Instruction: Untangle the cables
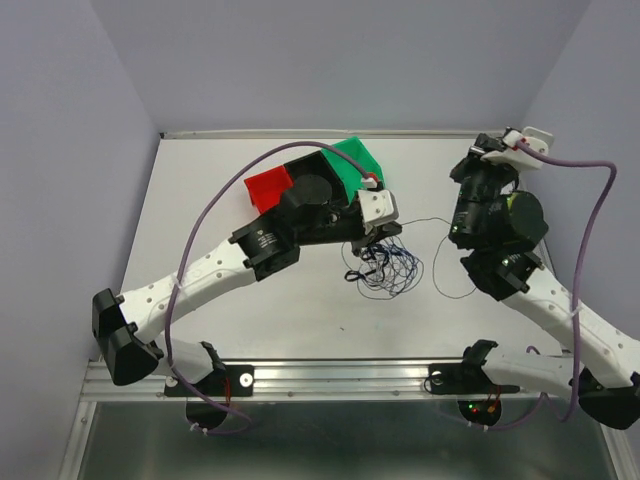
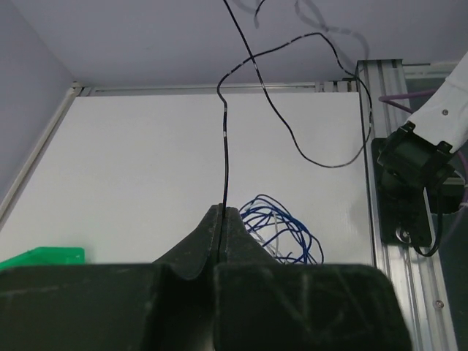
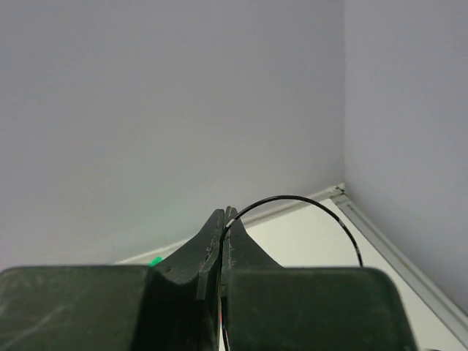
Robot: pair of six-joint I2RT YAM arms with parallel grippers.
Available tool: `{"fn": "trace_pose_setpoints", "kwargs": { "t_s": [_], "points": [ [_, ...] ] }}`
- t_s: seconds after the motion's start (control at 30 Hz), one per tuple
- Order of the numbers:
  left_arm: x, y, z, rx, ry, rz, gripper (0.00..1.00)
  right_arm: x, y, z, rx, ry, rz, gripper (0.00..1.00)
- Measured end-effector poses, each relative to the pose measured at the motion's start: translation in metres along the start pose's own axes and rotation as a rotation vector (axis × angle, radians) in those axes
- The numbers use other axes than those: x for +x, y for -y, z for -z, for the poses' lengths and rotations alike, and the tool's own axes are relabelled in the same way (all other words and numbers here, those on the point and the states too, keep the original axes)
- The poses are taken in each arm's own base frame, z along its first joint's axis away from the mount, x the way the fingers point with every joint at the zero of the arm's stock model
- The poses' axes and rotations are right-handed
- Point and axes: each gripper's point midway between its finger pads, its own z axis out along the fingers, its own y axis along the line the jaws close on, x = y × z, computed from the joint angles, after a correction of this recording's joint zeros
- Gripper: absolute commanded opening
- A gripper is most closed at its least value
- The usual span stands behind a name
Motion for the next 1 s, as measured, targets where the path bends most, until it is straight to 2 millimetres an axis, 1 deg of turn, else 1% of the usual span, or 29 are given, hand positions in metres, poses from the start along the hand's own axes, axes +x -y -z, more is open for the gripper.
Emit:
{"fn": "trace_pose_setpoints", "kwargs": {
  "t_s": [0.1,0.17,0.23,0.3,0.37,0.43,0.47,0.5,0.53,0.57,0.6,0.63,0.67,0.7,0.73,0.8,0.83,0.9,1.0],
  "points": [
    [-0.006,0.0,0.008,-0.015,0.006,0.0,0.0,0.029,-0.004,-0.011,0.028,-0.032,0.108,0.01],
    [-0.007,0.0,0.011,-0.019,0.002,0.005,0.0,0.04,-0.001,-0.019,0.058,-0.041,0.155,0.01],
    [-0.005,0.001,0.013,-0.021,-0.007,0.012,0.0,0.052,0.008,-0.032,0.099,-0.05,0.204,0.01],
    [-0.002,0.001,0.013,-0.022,-0.015,0.017,0.0,0.071,0.022,-0.051,0.138,-0.083,0.25,0.01],
    [0.005,0.002,0.013,-0.021,-0.028,0.023,0.0,0.086,0.04,-0.076,0.171,-0.115,0.259,0.01],
    [0.011,0.002,0.012,-0.022,-0.042,0.028,0.0,0.107,0.063,-0.1,0.2,-0.167,0.256,0.01],
    [0.015,0.002,0.012,-0.023,-0.052,0.032,0.0,0.114,0.071,-0.107,0.208,-0.187,0.25,0.01],
    [0.019,0.003,0.012,-0.024,-0.061,0.036,0.0,0.128,0.079,-0.116,0.207,-0.23,0.239,0.01],
    [0.021,0.003,0.012,-0.023,-0.066,0.038,0.0,0.137,0.083,-0.12,0.207,-0.256,0.23,0.01],
    [0.023,0.003,0.011,-0.025,-0.071,0.04,0.0,0.152,0.087,-0.128,0.199,-0.295,0.207,0.04],
    [0.024,0.003,0.011,-0.025,-0.073,0.041,0.0,0.161,0.089,-0.132,0.197,-0.316,0.195,0.19],
    [0.026,0.002,0.01,-0.027,-0.075,0.042,0.0,0.179,0.091,-0.137,0.182,-0.359,0.17,0.45],
    [0.03,0.002,0.009,-0.028,-0.081,0.047,0.0,0.199,0.093,-0.14,0.171,-0.409,0.149,0.91],
    [0.034,0.002,0.007,-0.028,-0.088,0.051,0.0,0.216,0.096,-0.14,0.164,-0.457,0.144,0.98],
    [0.04,0.002,0.004,-0.027,-0.092,0.056,0.0,0.23,0.098,-0.139,0.168,-0.494,0.126,1.0],
    [0.053,0.002,-0.002,-0.024,-0.109,0.07,0.0,0.248,0.1,-0.135,0.164,-0.552,0.105,1.0],
    [0.066,0.002,-0.008,-0.021,-0.132,0.086,0.0,0.255,0.099,-0.131,0.157,-0.576,0.091,1.0],
    [0.086,0.001,-0.018,-0.016,-0.174,0.11,0.0,0.257,0.095,-0.125,0.142,-0.596,0.058,1.0],
    [0.122,0.0,-0.032,-0.006,-0.248,0.155,0.0,0.246,0.086,-0.115,0.106,-0.59,-0.008,1.0]
  ]
}}
